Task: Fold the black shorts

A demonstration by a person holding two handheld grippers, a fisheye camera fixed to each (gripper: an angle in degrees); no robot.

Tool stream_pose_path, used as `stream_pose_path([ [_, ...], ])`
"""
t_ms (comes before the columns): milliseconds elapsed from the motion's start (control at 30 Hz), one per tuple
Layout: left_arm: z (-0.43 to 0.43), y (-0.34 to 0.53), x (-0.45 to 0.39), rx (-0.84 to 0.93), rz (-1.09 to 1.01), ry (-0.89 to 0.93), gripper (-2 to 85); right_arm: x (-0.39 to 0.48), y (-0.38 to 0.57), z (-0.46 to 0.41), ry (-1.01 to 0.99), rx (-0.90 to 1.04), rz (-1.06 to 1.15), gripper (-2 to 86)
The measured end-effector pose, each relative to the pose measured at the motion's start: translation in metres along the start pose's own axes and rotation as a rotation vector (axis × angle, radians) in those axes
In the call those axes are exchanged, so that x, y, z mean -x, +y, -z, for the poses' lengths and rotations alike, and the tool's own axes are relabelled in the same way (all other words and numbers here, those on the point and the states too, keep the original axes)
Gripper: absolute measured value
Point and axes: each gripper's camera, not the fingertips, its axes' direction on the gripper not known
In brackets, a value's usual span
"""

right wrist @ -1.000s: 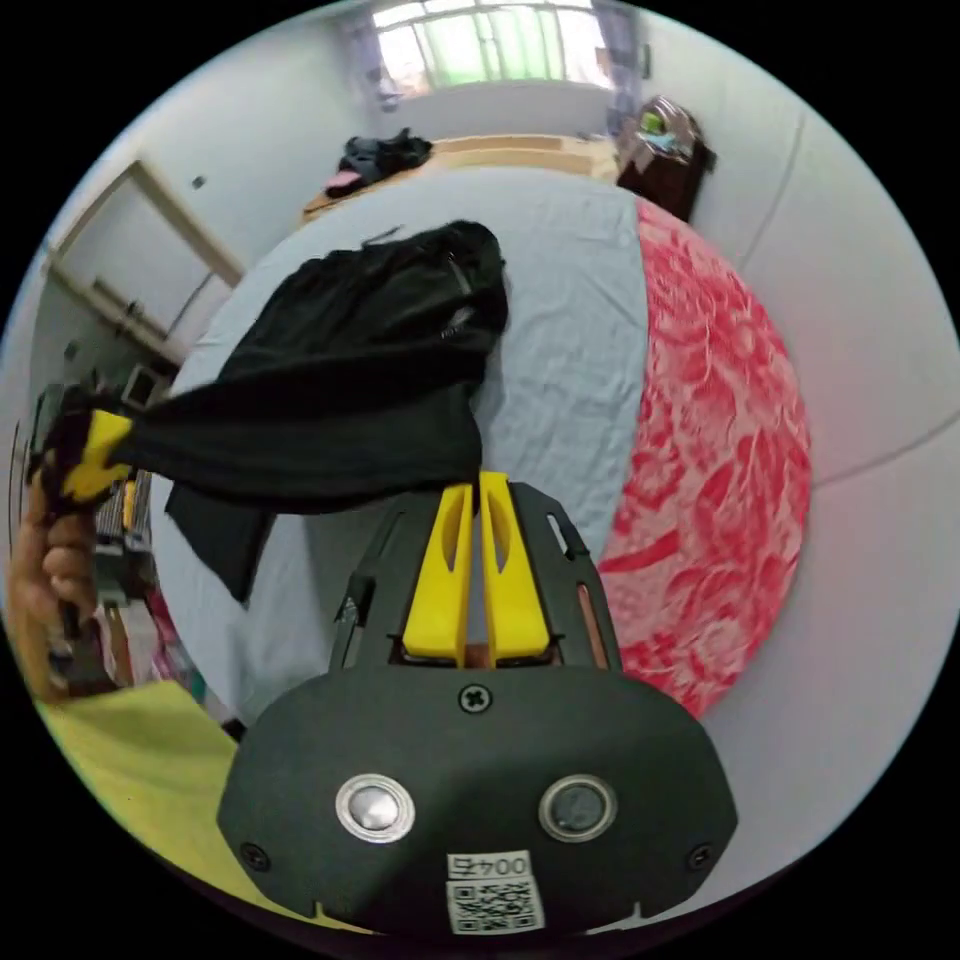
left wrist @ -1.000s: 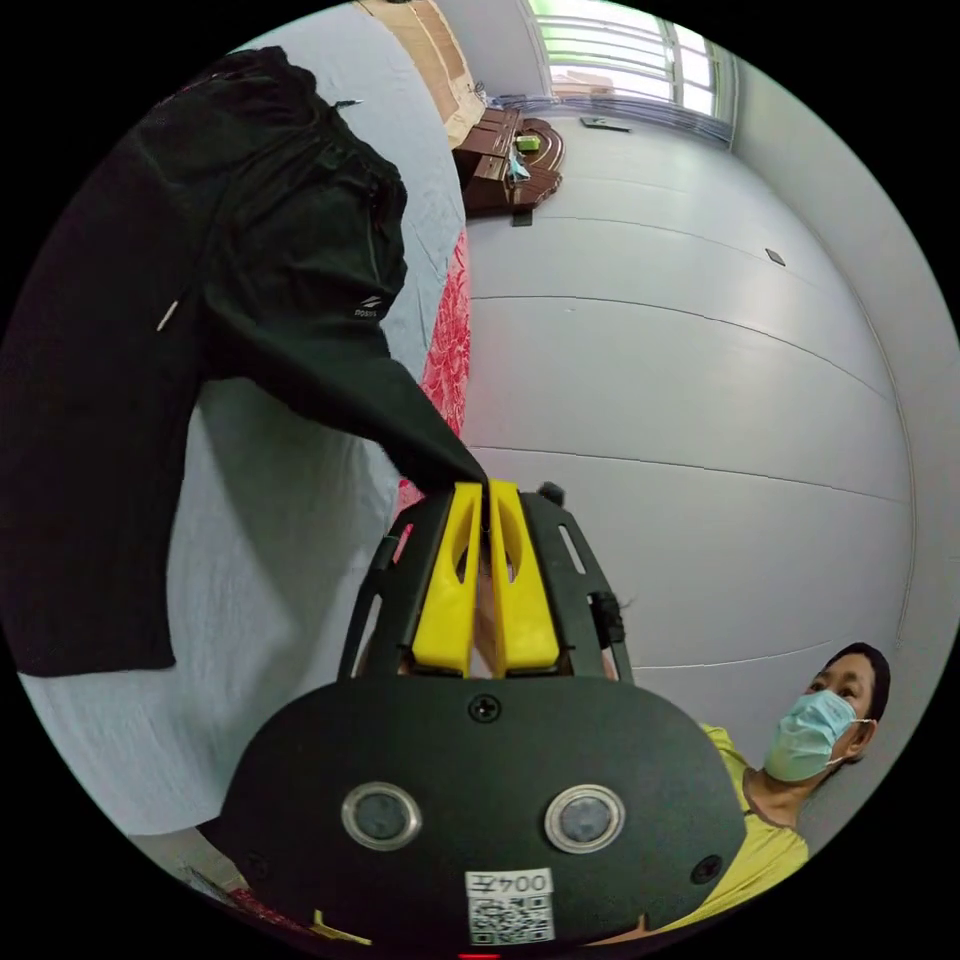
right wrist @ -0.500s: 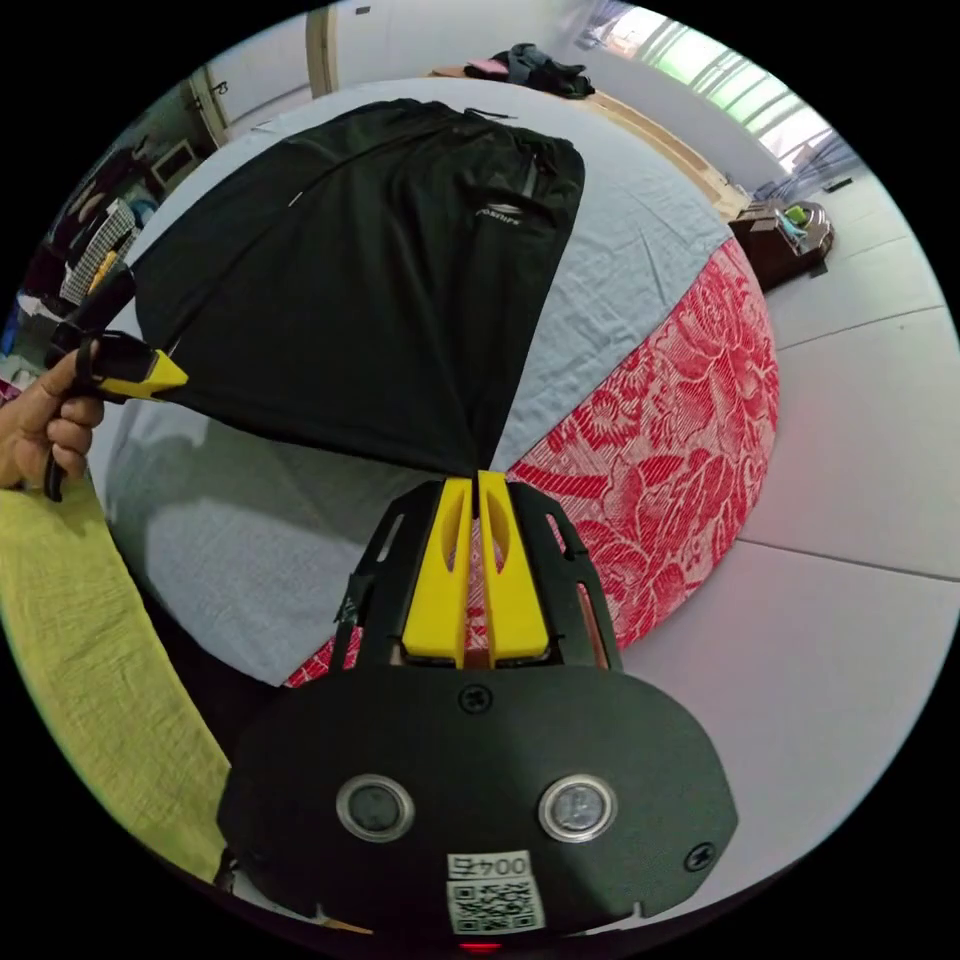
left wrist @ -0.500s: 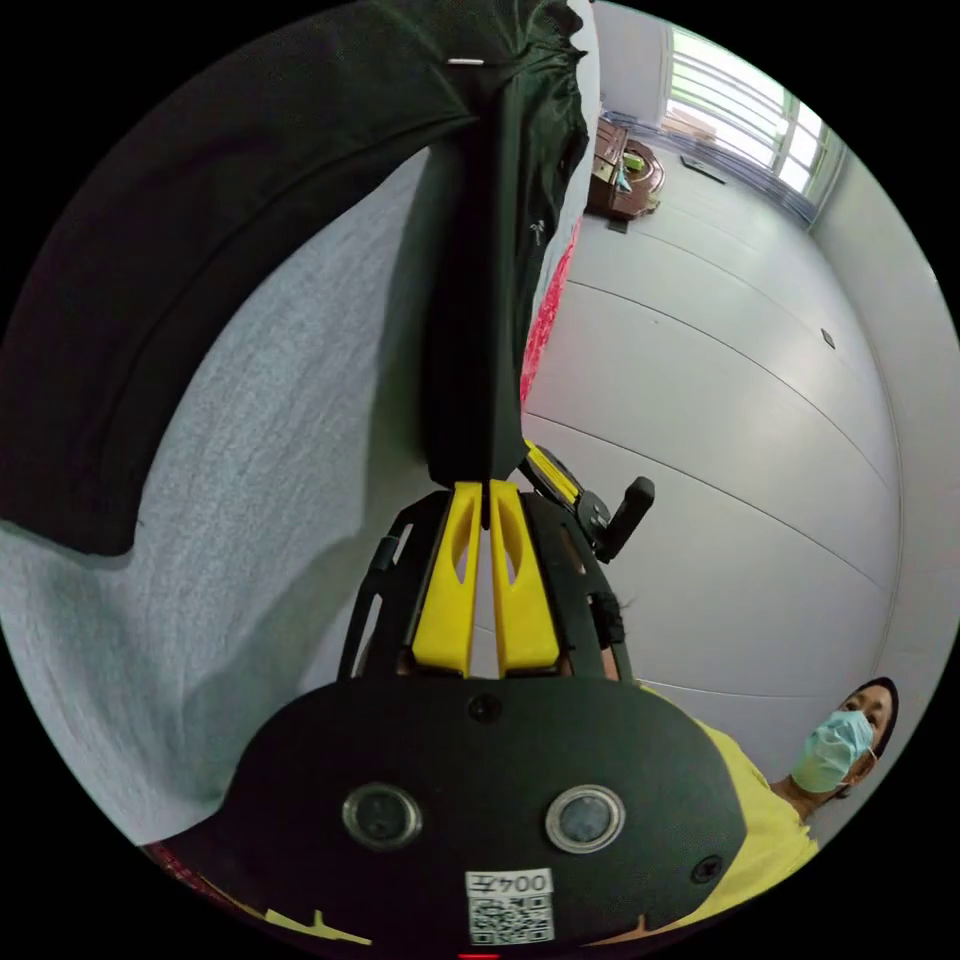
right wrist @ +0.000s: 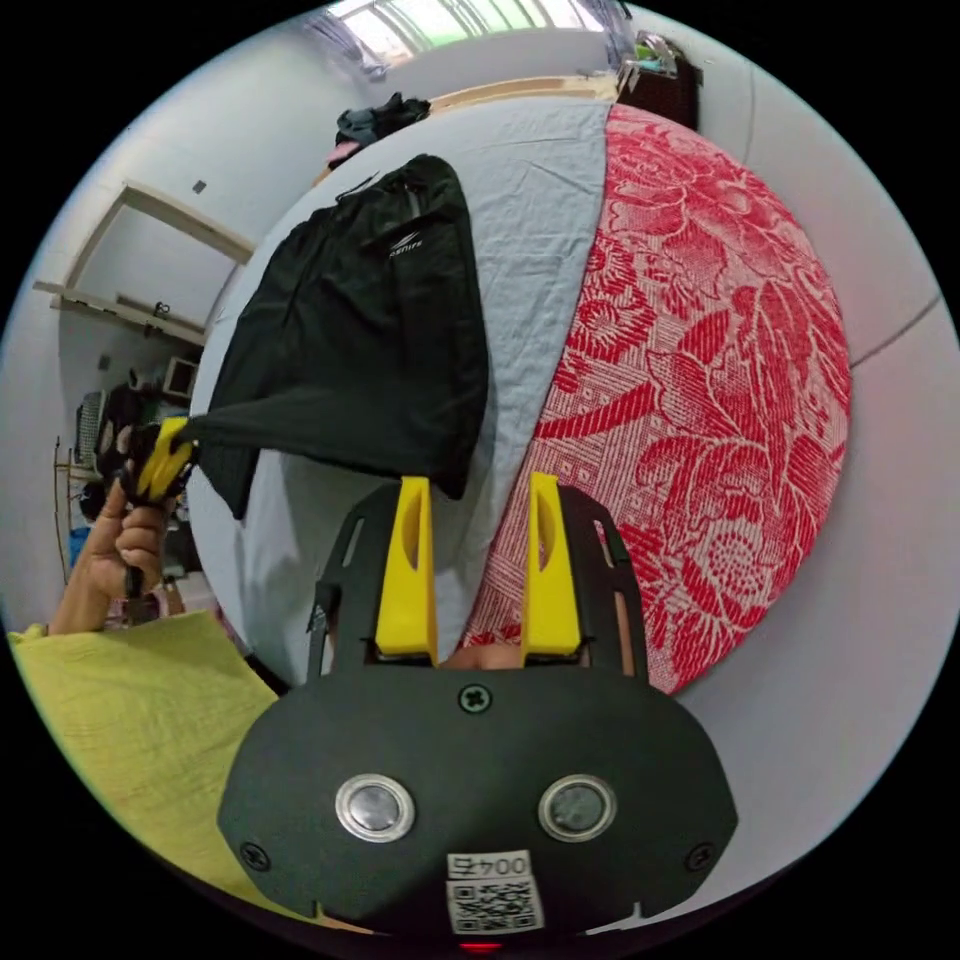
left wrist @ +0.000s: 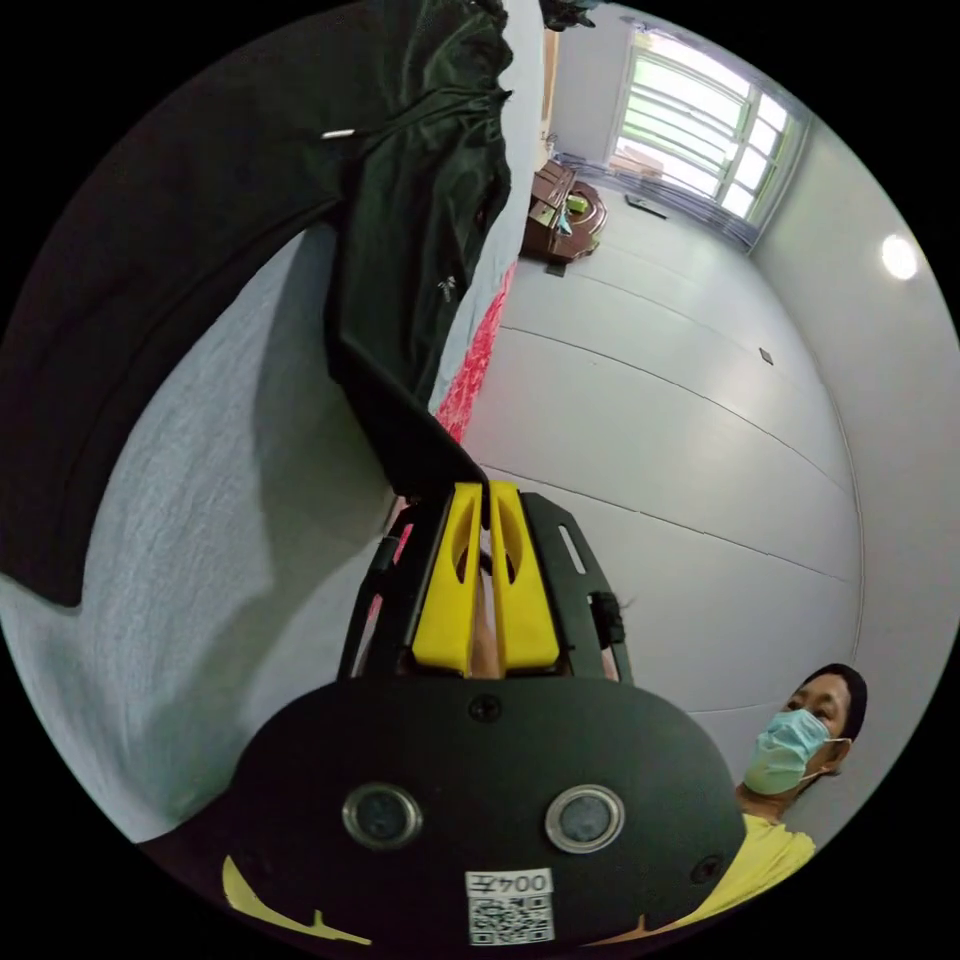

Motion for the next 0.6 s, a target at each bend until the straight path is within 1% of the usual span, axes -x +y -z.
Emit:
stream_pose_path([
  [67, 0.003, -0.002, -0.003, -0.004, -0.003, 0.000, 1.5, 0.012, 0.018, -0.005, 0.080, -0.070, -0.002, 12.1],
  [233, 0.010, 0.001, -0.002, -0.004, 0.007, -0.007, 1.6, 0.030, 0.034, -0.024, 0.191, -0.125, -0.015, 11.1],
  [433, 0.017, 0.006, 0.006, 0.008, 0.025, -0.014, 1.7, 0.030, 0.040, -0.031, 0.241, -0.155, -0.015, 8.6],
  [600, 0.022, 0.009, 0.011, 0.014, 0.029, -0.020, 1.7, 0.035, 0.047, -0.031, 0.276, -0.176, 0.025, 8.7],
])
